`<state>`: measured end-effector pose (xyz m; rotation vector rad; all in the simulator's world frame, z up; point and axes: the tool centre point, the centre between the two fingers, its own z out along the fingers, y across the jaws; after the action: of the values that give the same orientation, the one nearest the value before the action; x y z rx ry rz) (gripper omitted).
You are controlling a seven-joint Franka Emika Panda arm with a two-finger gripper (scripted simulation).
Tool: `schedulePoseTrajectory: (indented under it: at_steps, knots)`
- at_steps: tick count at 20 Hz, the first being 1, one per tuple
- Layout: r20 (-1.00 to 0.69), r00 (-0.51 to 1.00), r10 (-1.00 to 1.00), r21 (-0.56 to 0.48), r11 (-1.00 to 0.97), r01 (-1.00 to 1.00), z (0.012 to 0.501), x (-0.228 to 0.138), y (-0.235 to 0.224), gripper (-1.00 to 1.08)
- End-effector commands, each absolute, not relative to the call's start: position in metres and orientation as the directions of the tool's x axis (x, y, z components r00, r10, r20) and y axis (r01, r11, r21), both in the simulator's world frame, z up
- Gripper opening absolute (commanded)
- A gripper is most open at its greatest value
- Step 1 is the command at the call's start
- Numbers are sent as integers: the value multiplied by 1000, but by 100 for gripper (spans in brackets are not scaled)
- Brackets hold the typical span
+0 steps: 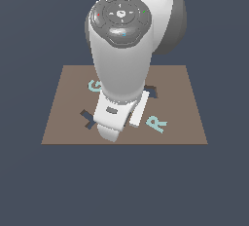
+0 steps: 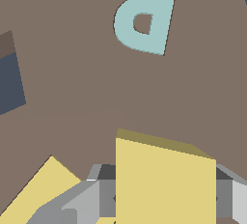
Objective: Insert a designated object into the corresponding slot on a board.
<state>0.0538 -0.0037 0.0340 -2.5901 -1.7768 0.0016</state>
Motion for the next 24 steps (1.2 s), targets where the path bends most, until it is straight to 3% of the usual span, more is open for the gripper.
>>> schedulePoseTrajectory:
  at_steps: [1,15,24]
  knots:
    - [0,418,908,0,-418,908,35,47,-2,-100]
    - [0,788,616,0,-788,616,37,0,25,-100]
    - [0,934,358,0,-934,358,39,-21,54,-100]
